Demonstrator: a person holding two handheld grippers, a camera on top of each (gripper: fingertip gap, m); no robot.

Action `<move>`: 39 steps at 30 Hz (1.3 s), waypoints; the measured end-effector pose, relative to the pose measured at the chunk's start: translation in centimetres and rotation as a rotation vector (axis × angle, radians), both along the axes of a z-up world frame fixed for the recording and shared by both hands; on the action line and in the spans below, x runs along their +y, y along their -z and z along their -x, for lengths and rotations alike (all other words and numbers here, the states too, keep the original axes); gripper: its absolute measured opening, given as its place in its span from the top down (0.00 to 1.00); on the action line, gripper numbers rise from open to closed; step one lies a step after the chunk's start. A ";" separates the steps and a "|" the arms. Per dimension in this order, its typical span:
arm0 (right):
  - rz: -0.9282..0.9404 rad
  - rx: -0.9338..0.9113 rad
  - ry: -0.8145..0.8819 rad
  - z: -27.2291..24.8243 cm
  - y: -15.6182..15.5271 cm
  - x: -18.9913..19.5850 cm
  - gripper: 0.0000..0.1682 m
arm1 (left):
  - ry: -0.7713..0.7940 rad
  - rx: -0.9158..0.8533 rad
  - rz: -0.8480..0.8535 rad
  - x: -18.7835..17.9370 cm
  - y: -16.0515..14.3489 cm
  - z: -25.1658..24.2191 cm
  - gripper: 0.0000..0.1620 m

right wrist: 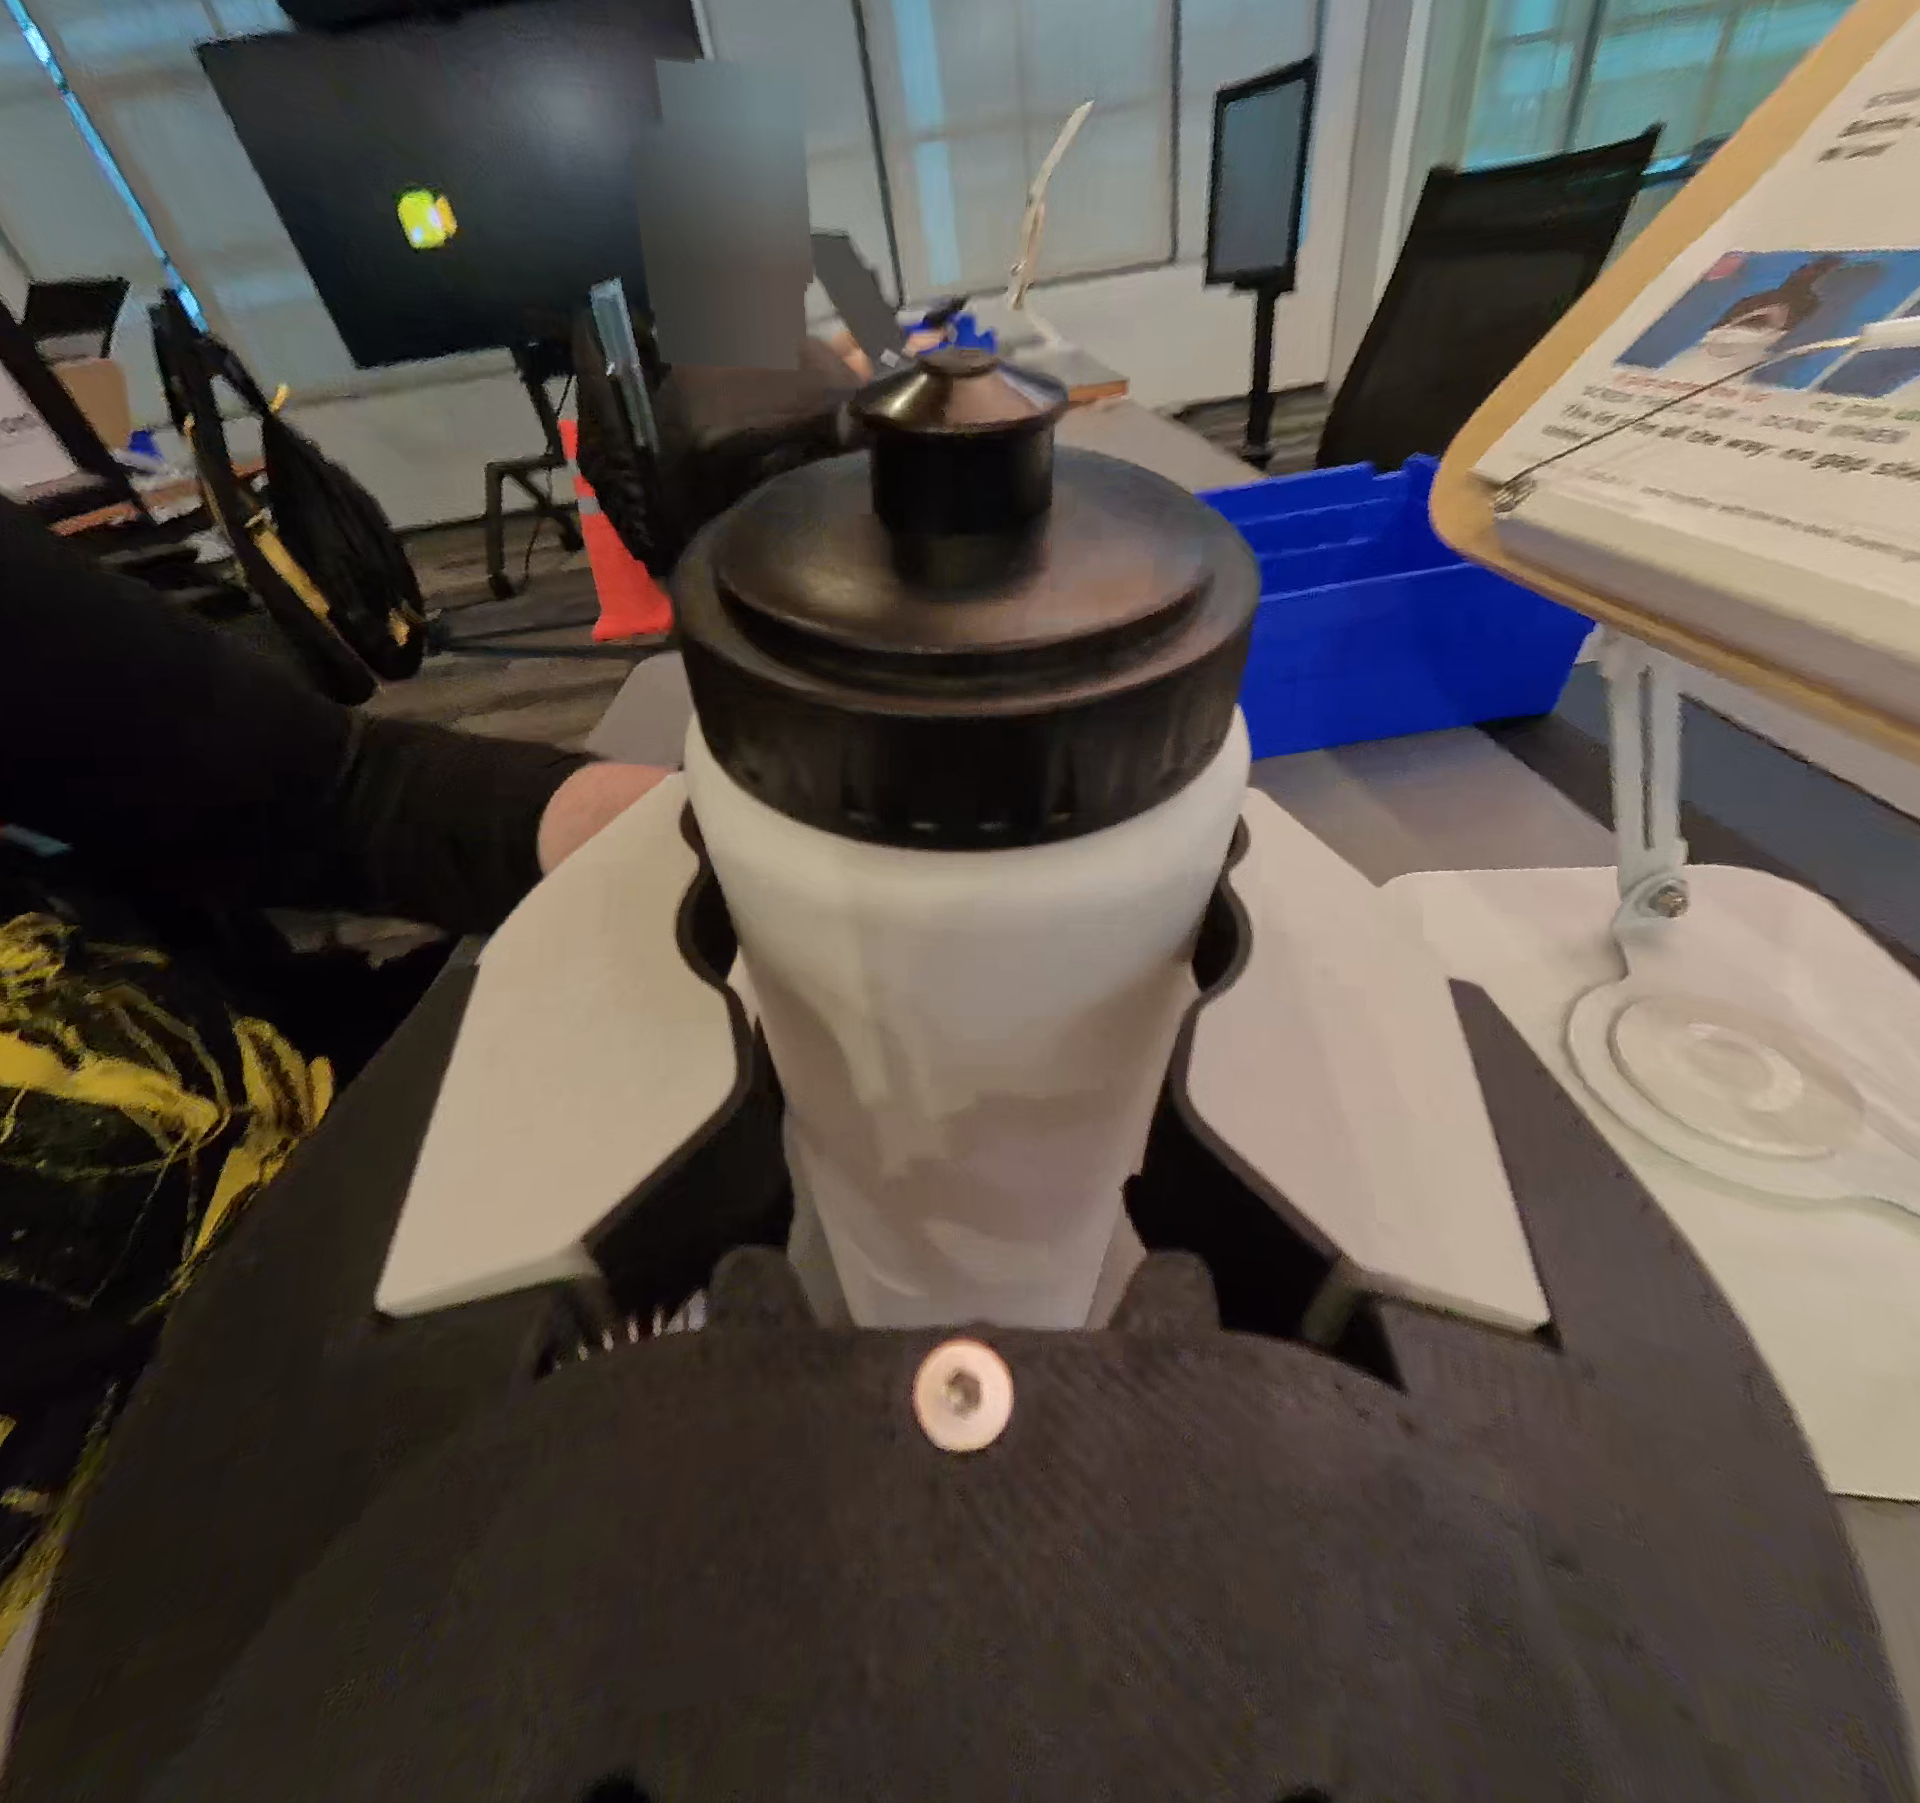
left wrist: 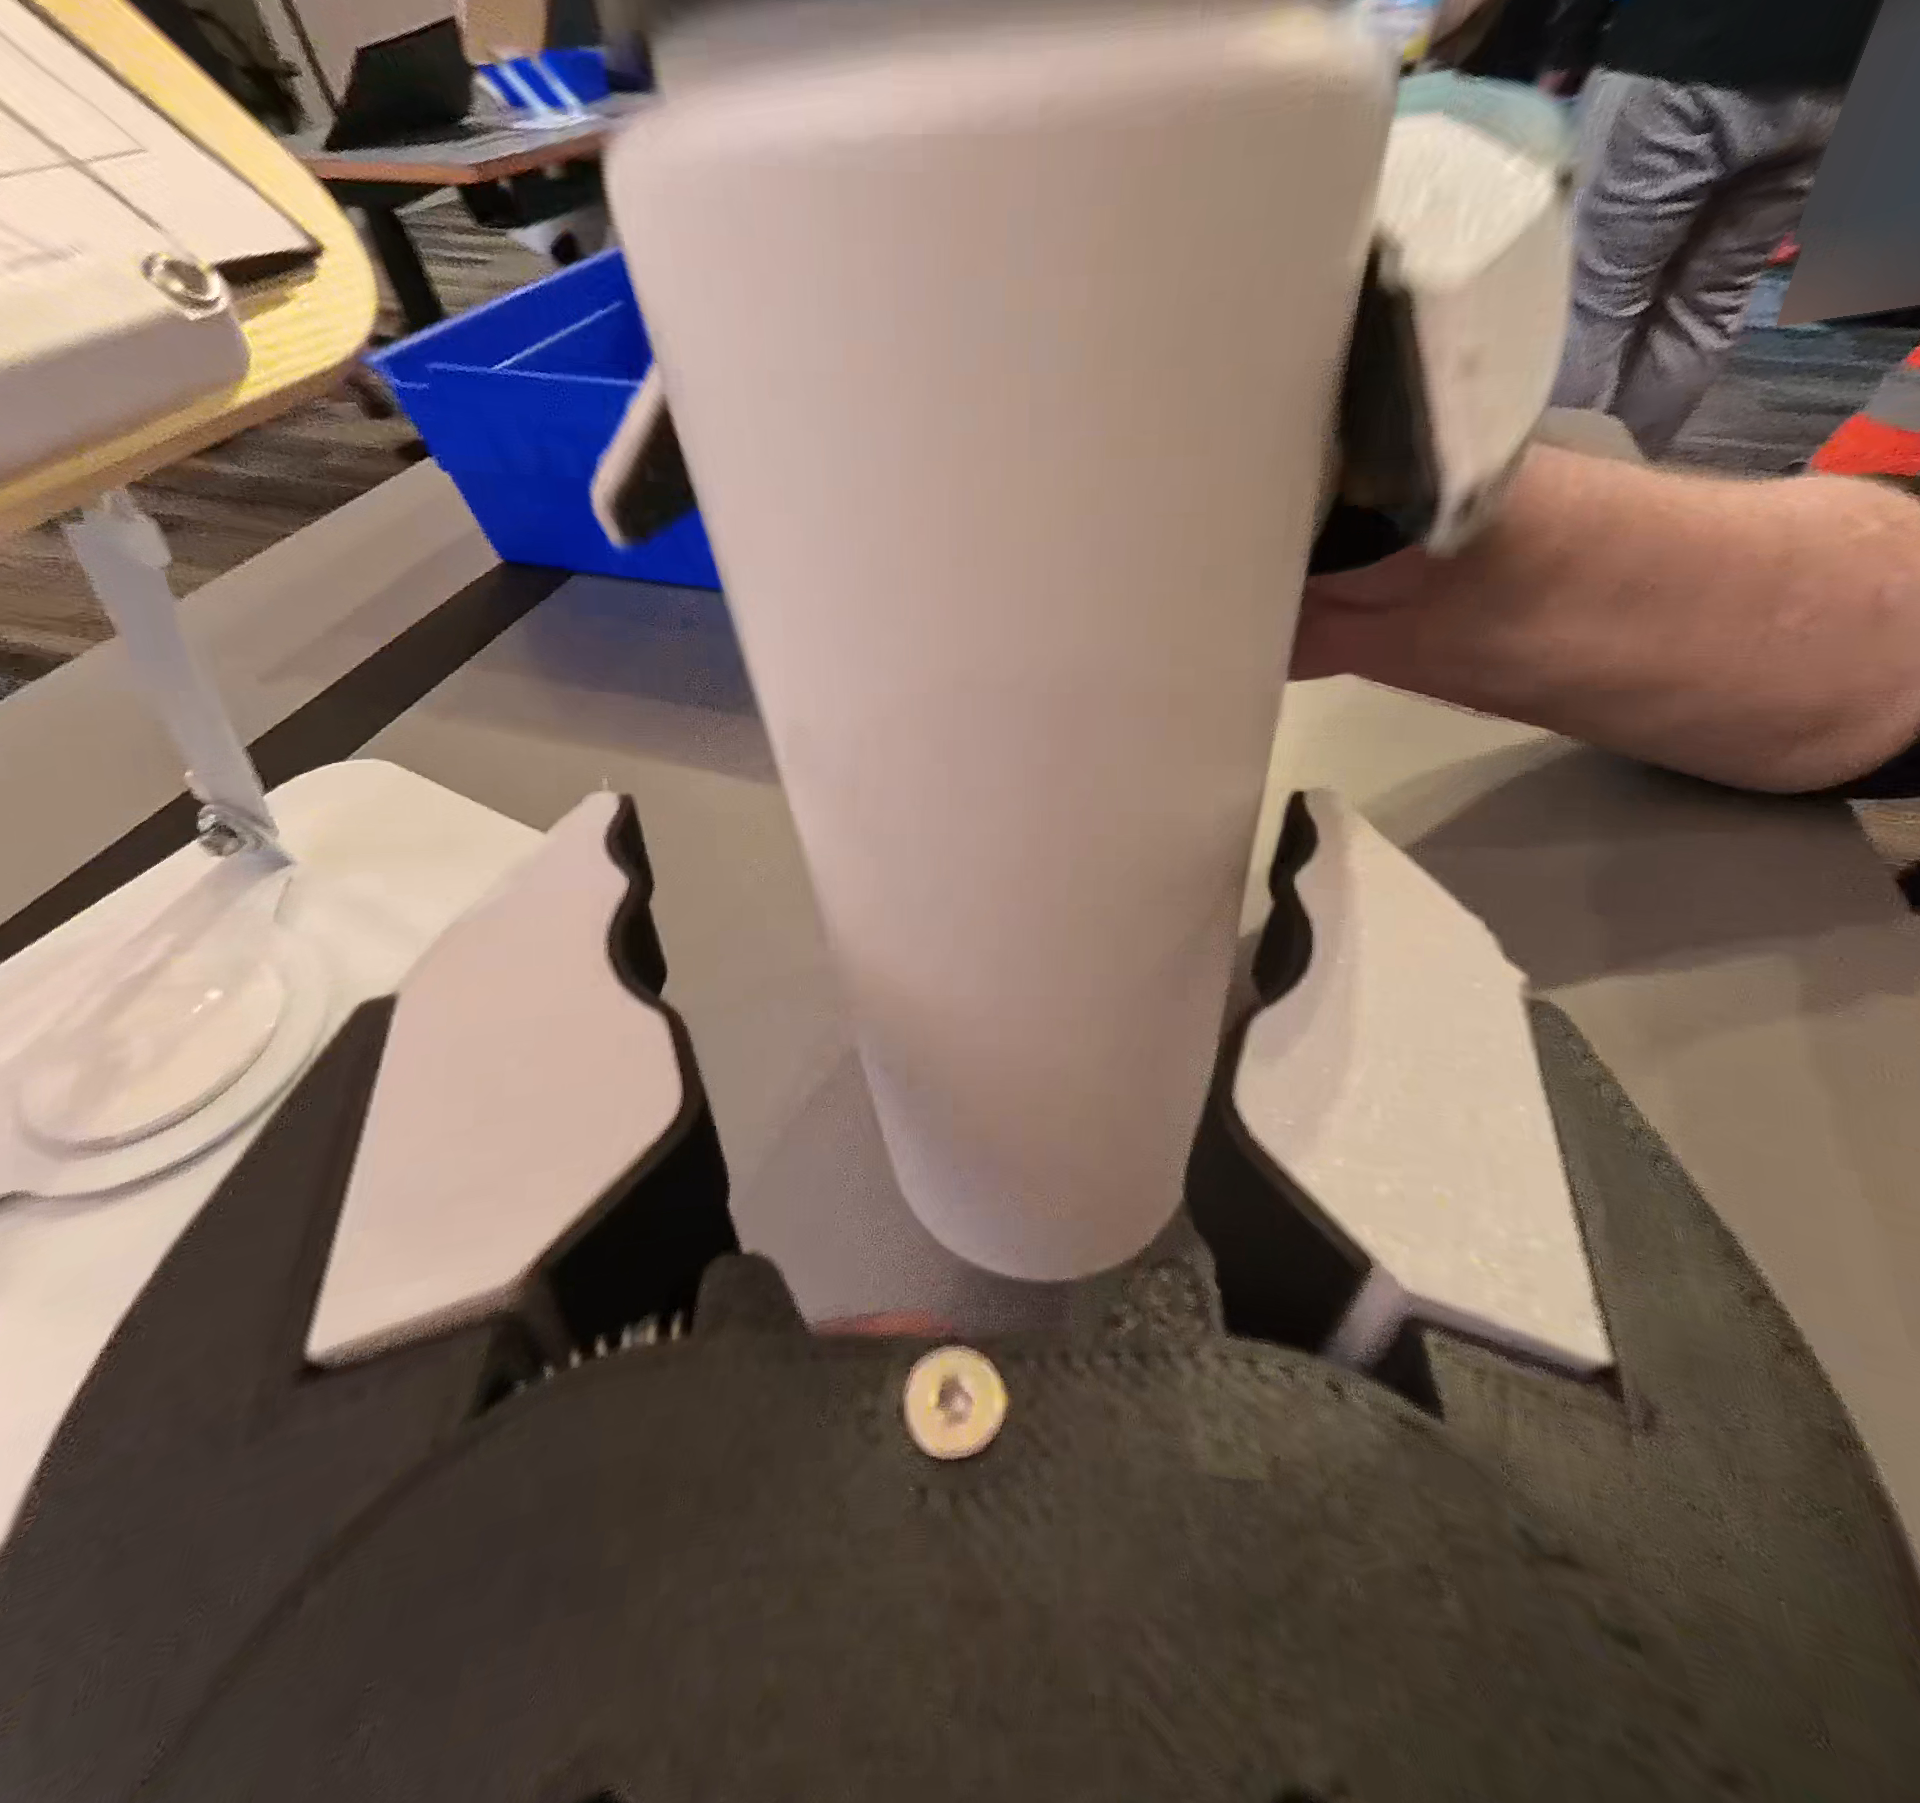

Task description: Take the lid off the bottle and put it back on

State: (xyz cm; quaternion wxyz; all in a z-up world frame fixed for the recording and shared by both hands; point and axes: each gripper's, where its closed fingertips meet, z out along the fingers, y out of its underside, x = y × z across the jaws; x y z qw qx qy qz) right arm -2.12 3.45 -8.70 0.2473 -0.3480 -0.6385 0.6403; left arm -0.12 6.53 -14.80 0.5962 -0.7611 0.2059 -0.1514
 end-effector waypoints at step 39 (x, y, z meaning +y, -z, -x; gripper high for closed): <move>-0.226 -0.218 0.028 -3.9 -2.6 3.2 0.46 | 0.146 0.040 0.017 1.7 1.8 -3.6 0.39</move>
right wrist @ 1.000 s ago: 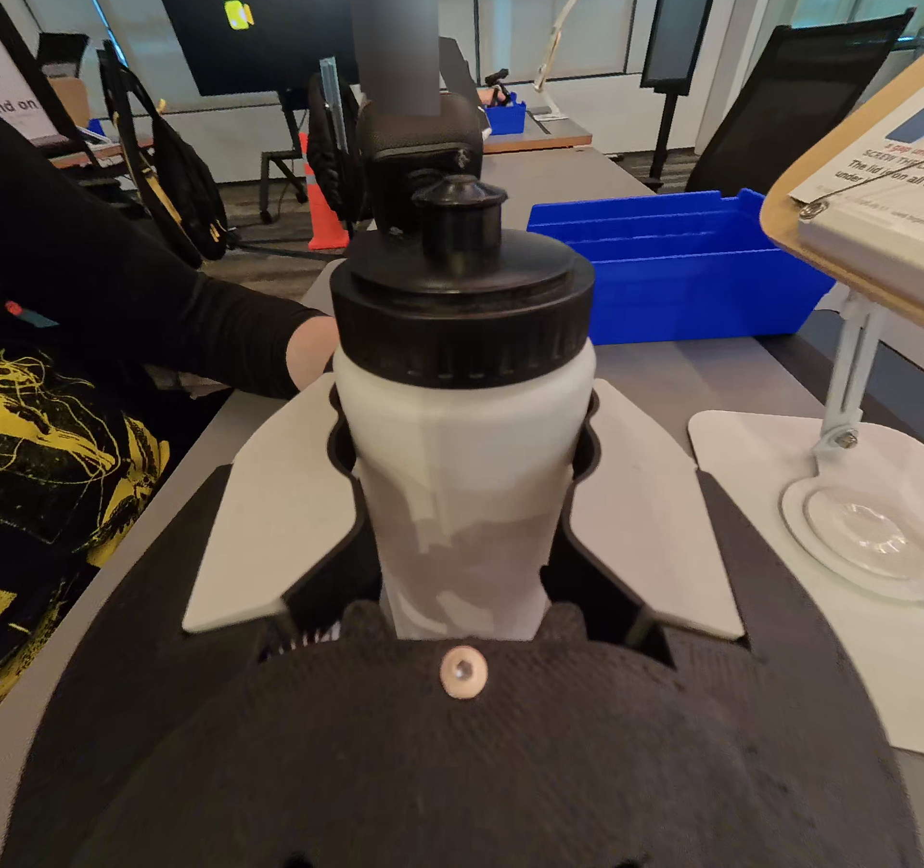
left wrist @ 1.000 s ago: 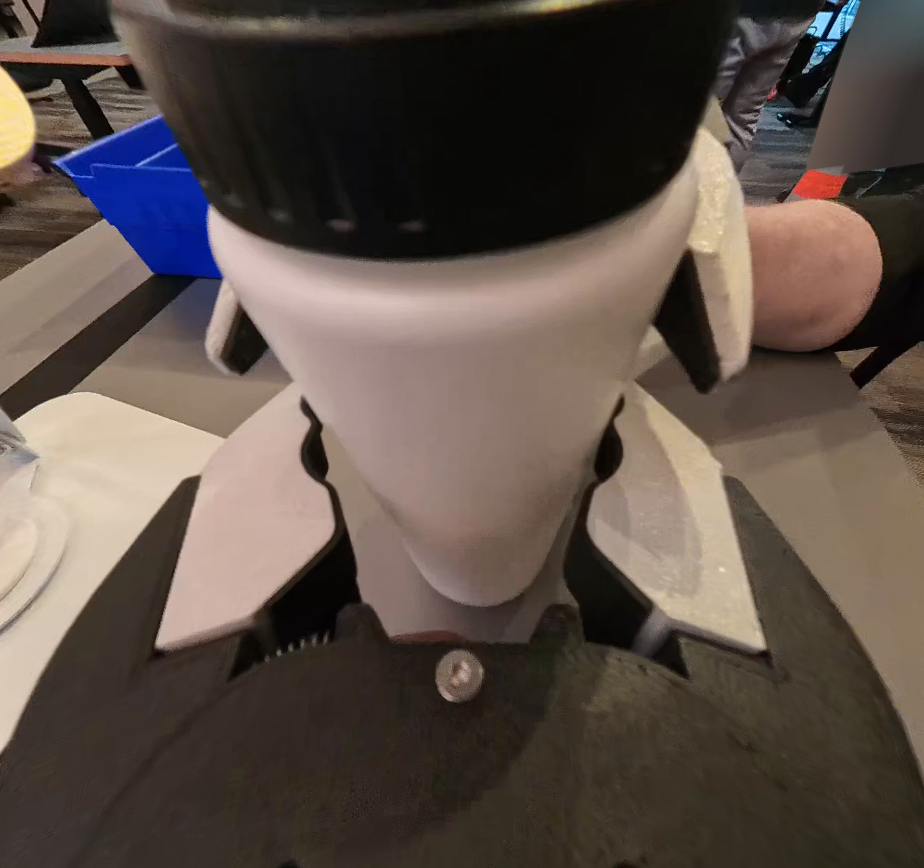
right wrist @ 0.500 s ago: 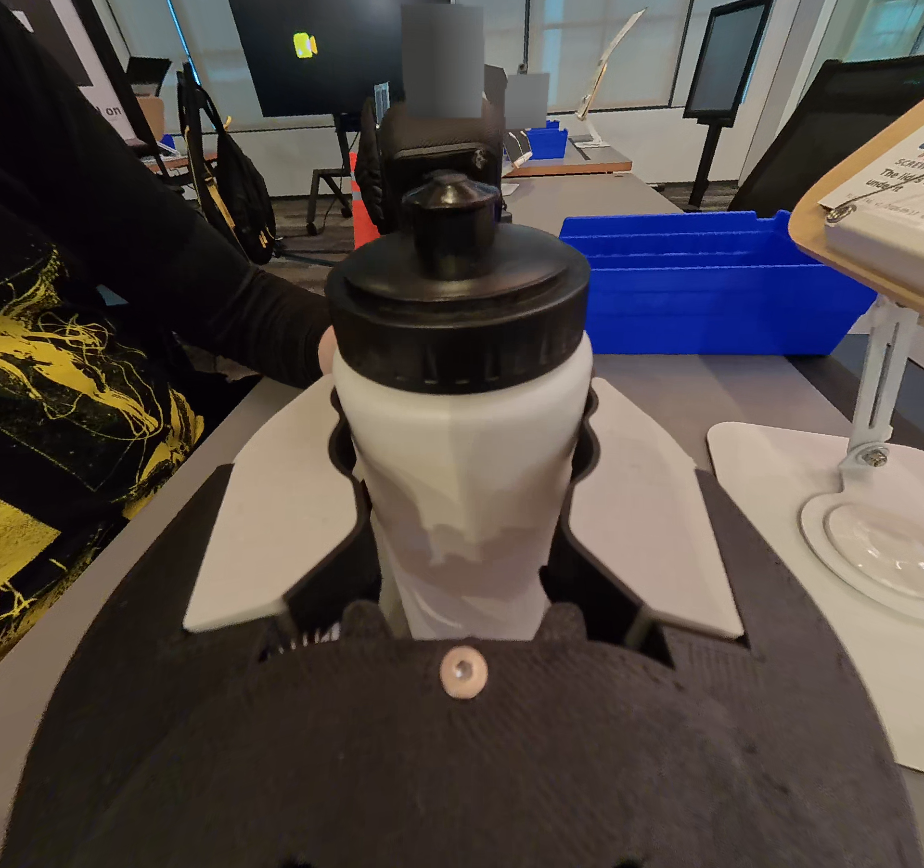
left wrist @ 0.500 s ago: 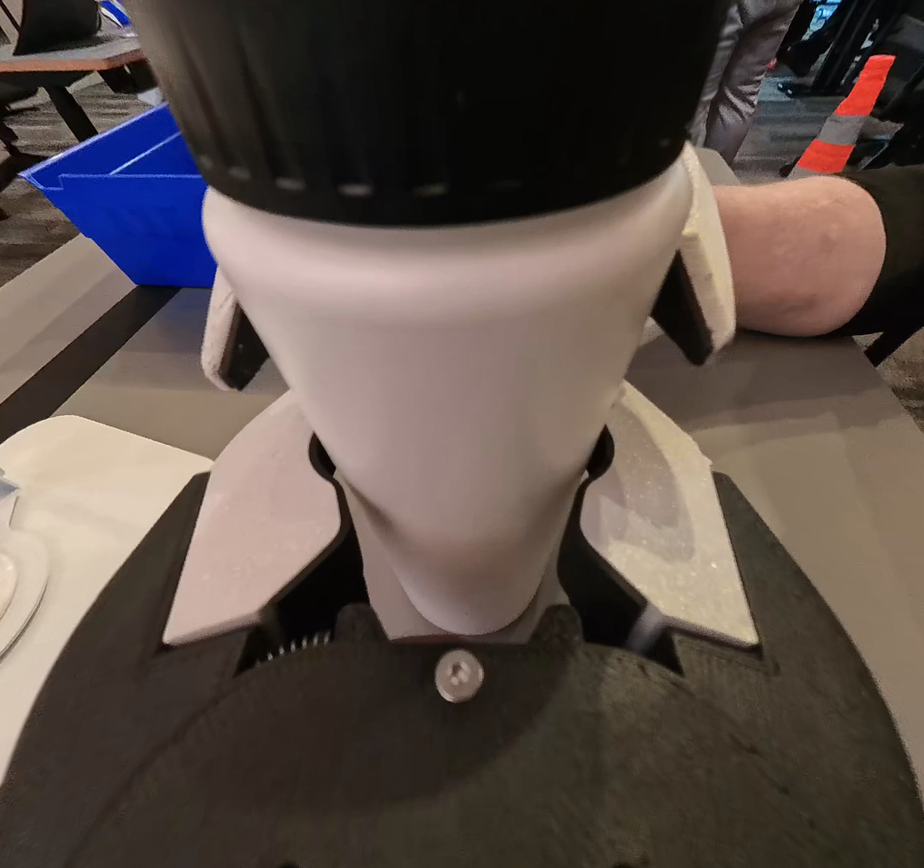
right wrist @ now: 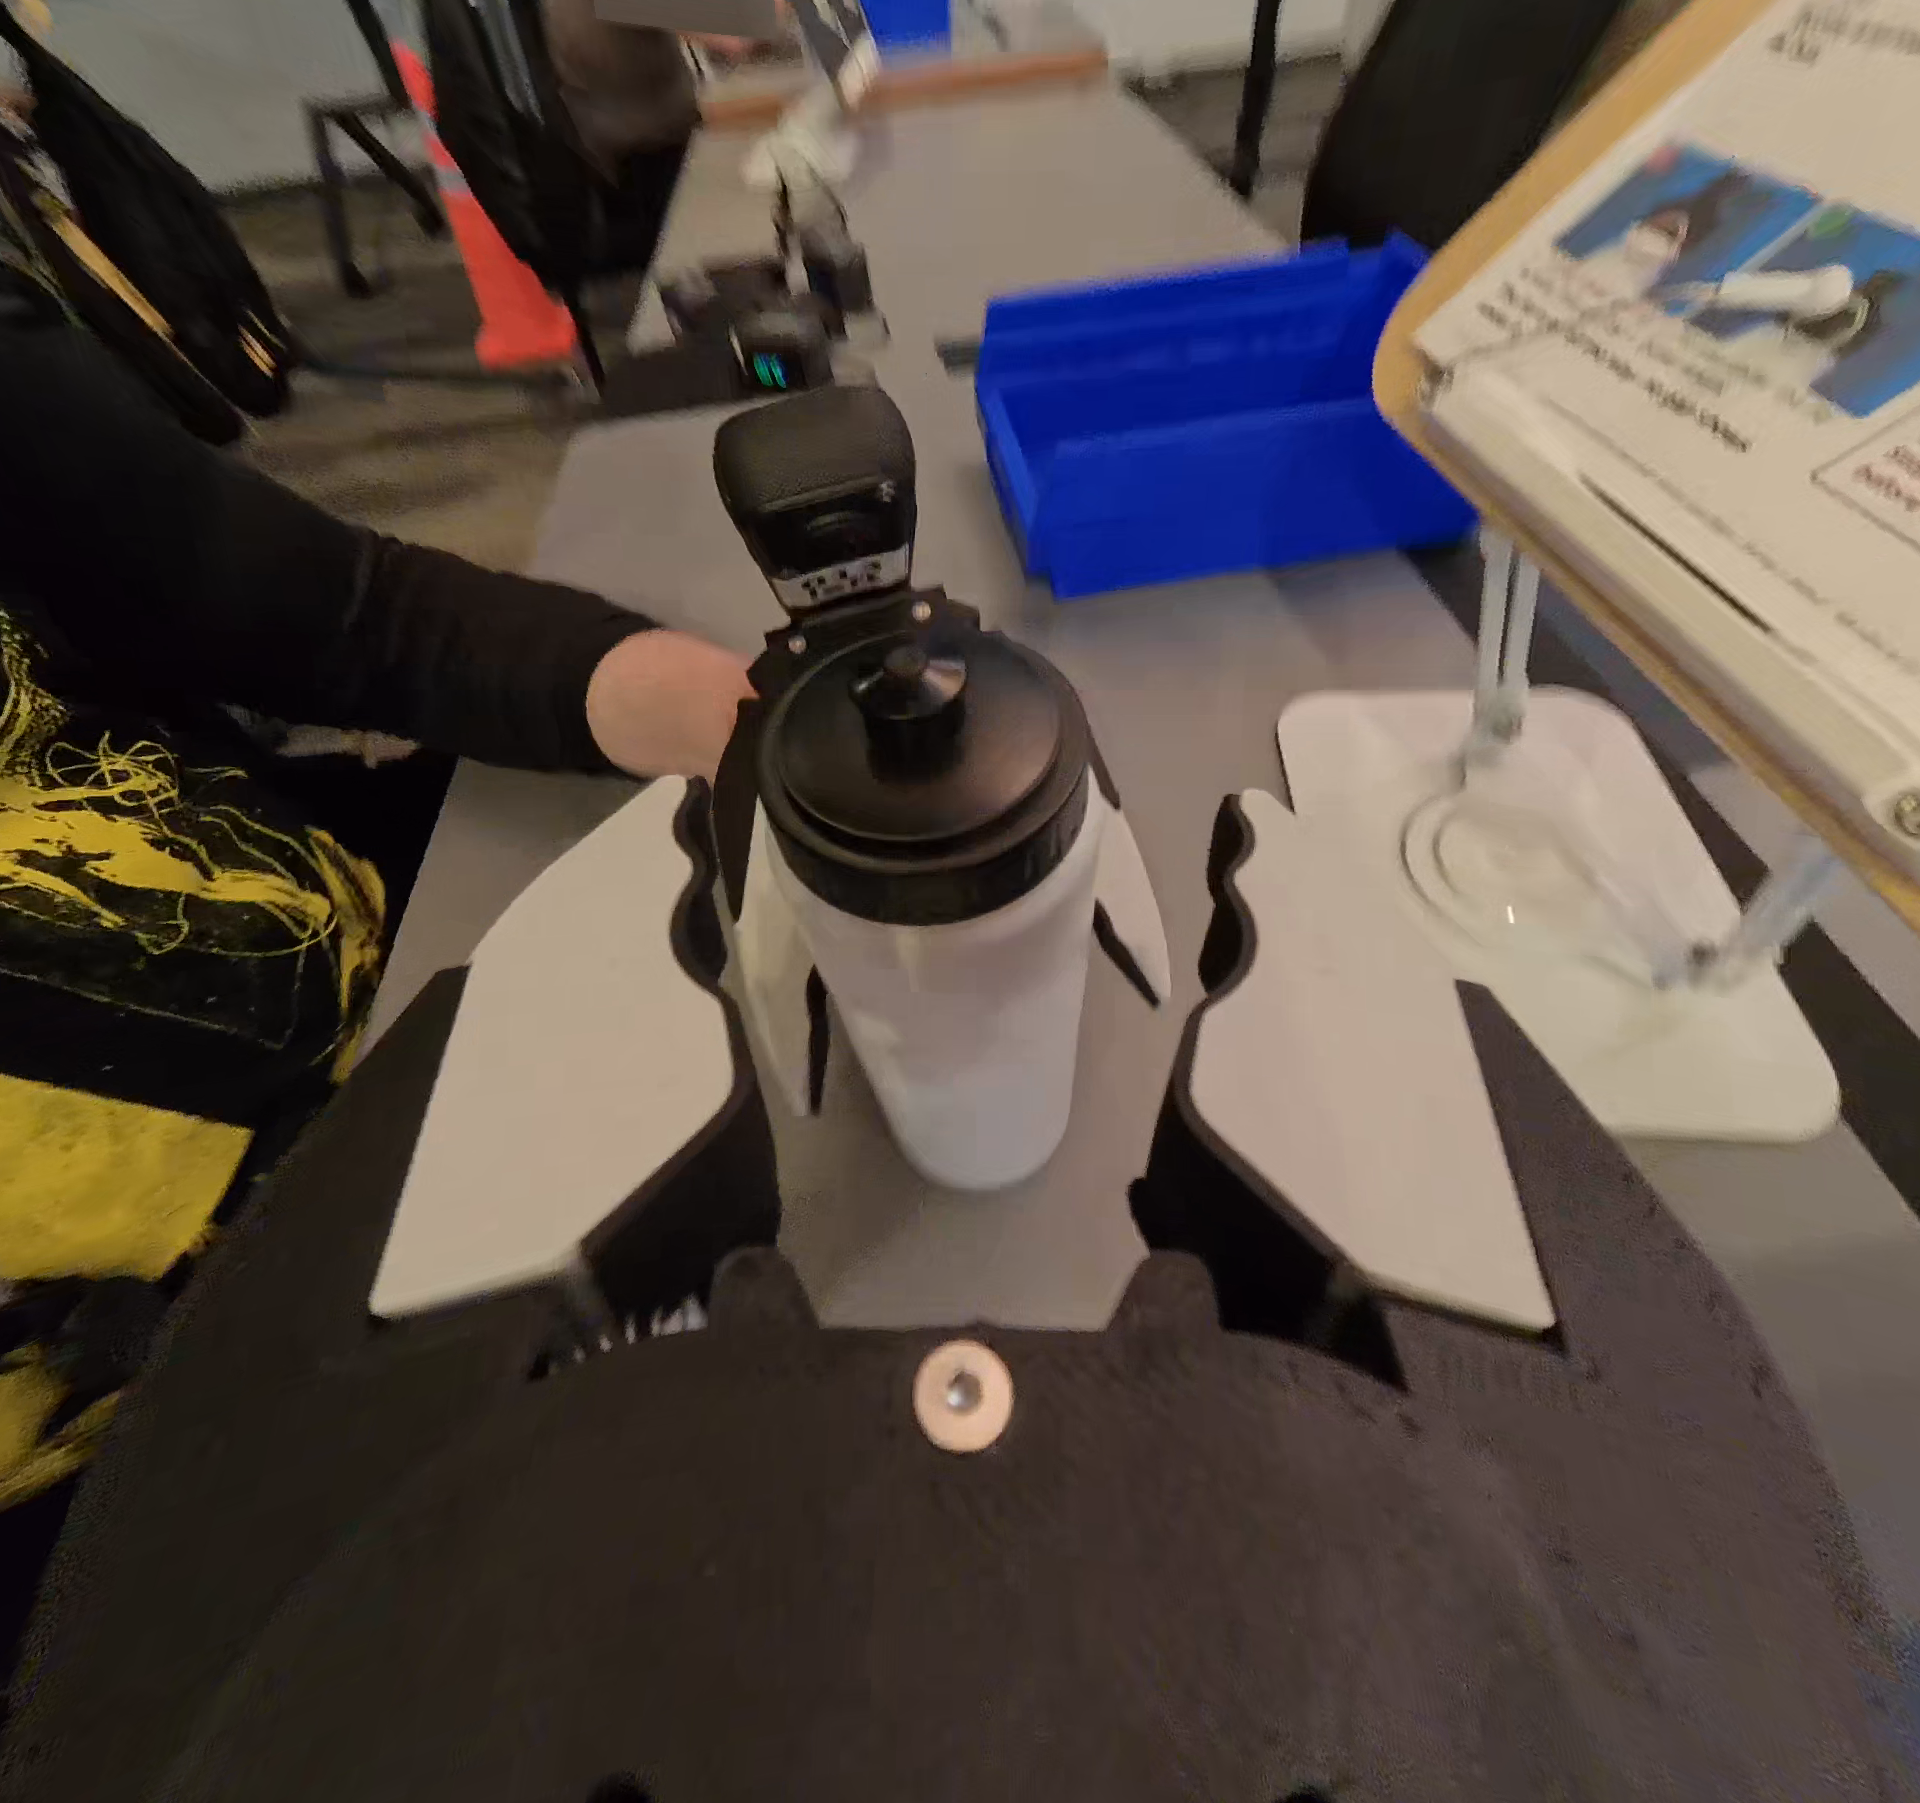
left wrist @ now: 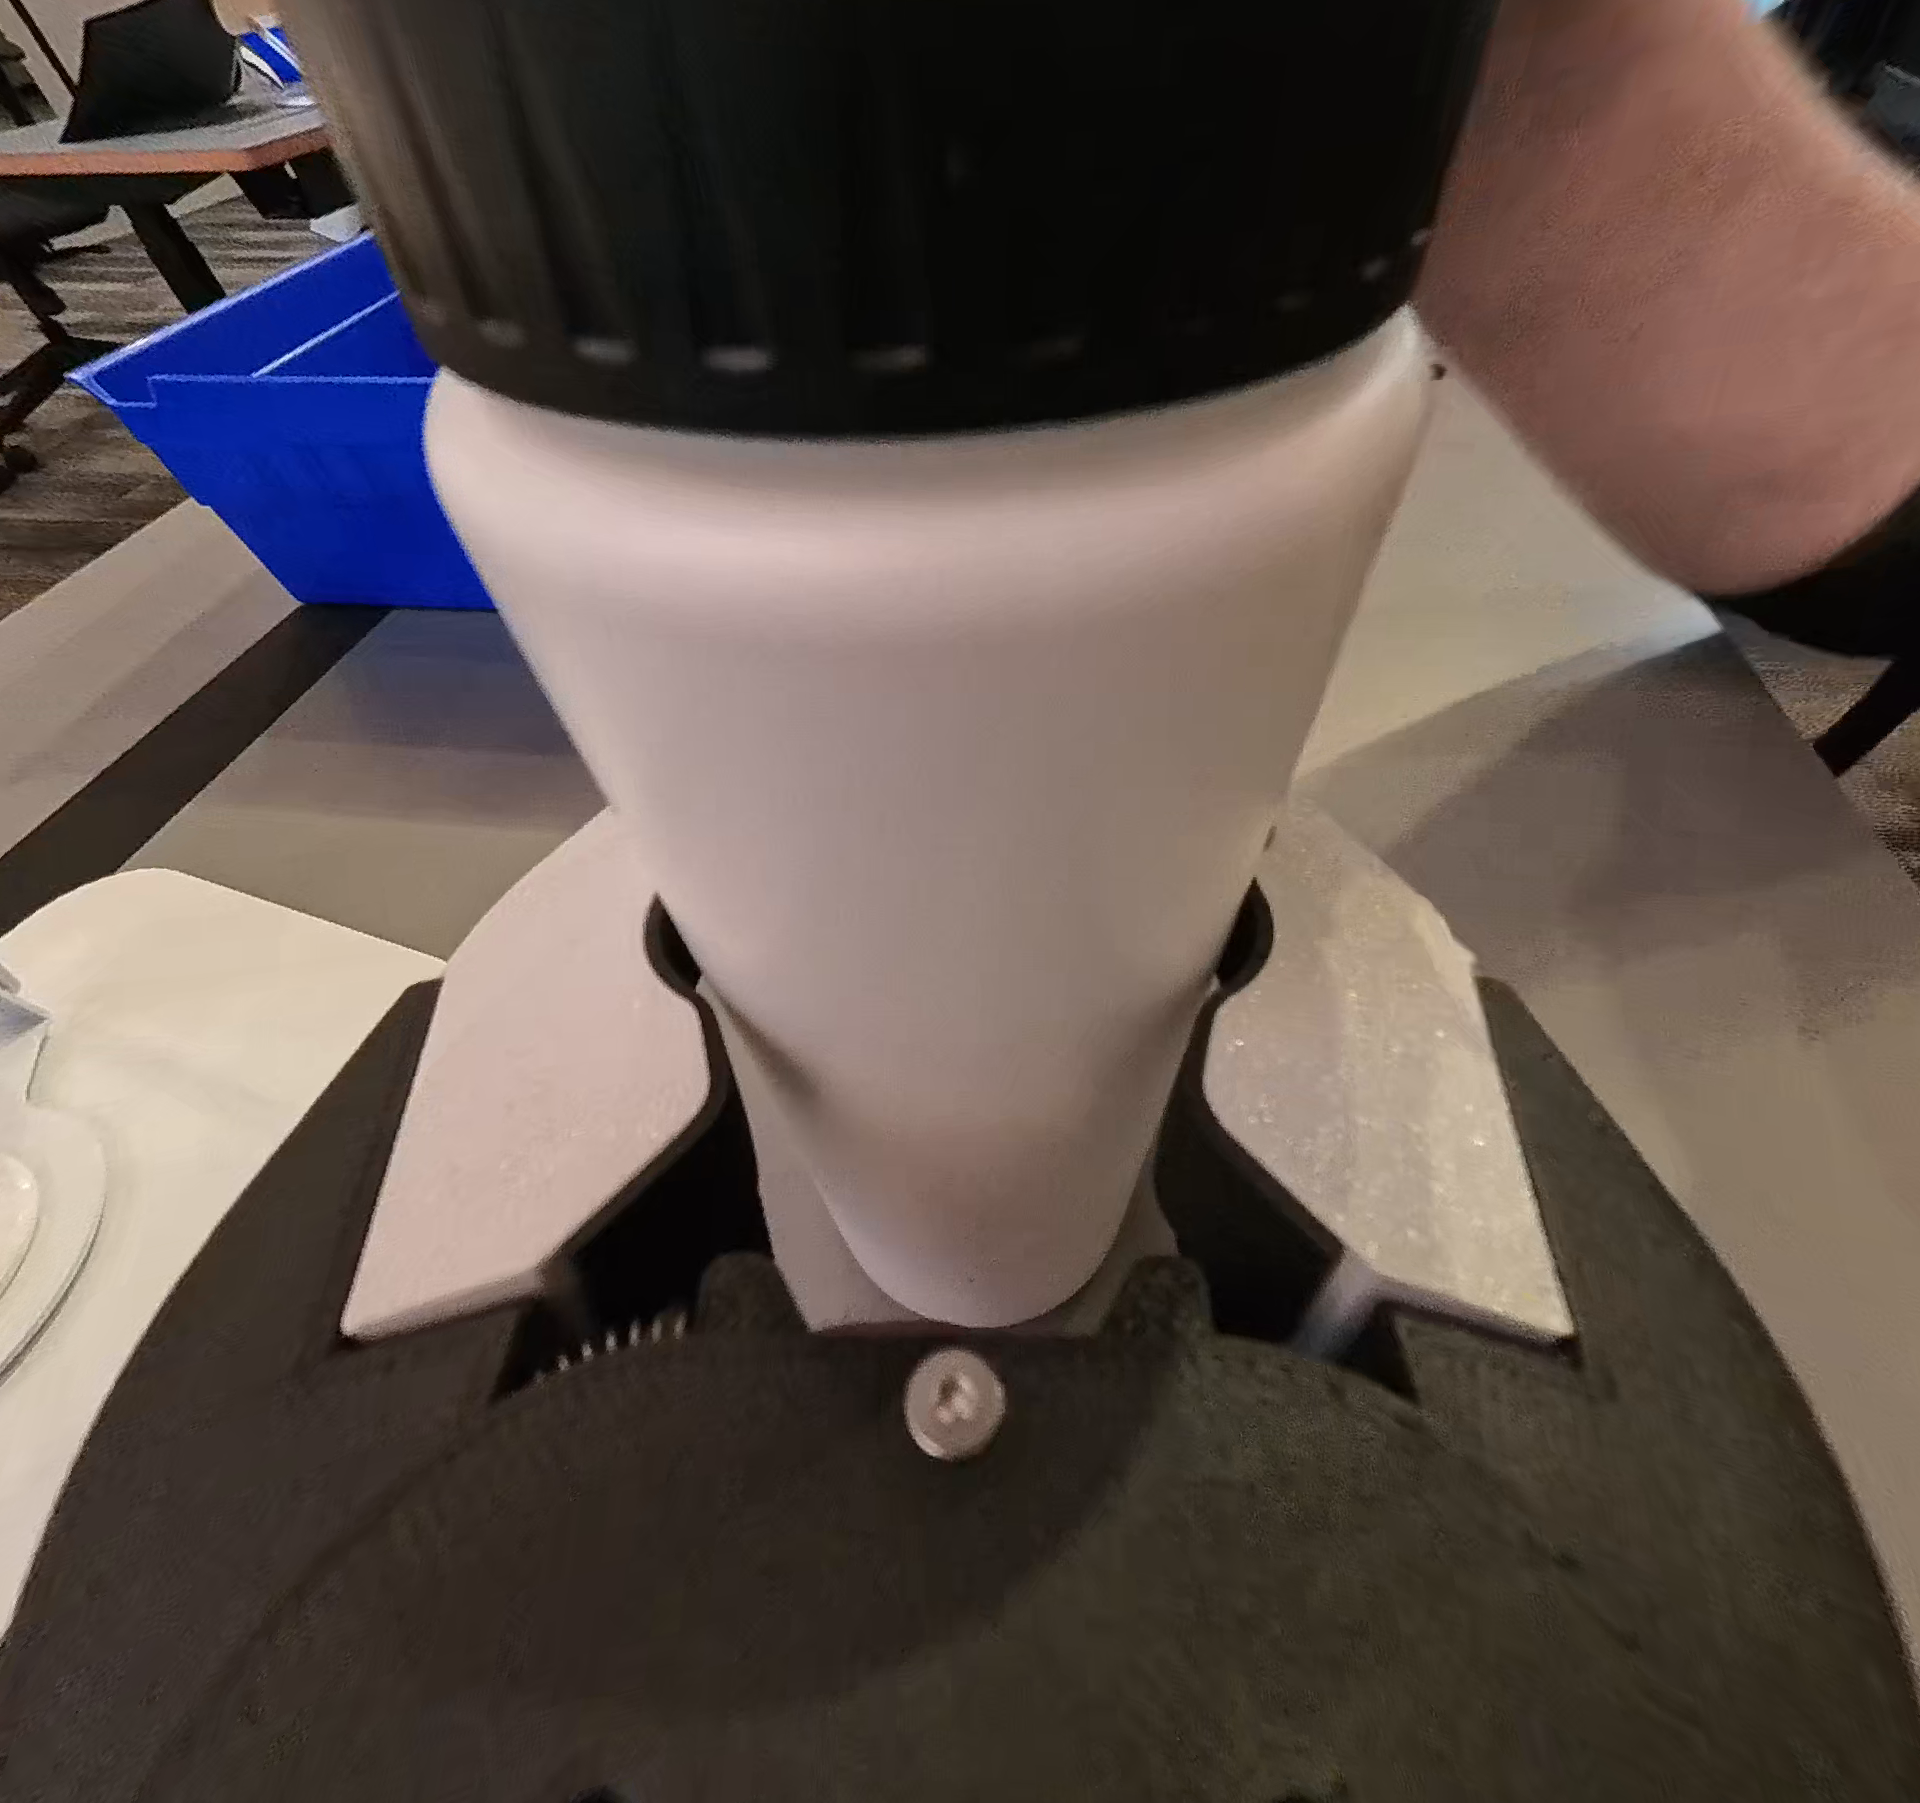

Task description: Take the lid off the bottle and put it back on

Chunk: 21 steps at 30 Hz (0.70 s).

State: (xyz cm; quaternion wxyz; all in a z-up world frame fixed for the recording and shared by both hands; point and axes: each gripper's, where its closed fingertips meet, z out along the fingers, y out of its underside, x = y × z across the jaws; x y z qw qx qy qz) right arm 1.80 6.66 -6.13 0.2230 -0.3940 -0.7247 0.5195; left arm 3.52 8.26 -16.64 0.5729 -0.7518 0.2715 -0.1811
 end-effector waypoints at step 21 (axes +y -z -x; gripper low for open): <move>-0.376 -0.890 0.226 0.3 2.4 -1.5 0.56 | -0.016 -0.001 -0.005 0.1 0.0 0.1 0.40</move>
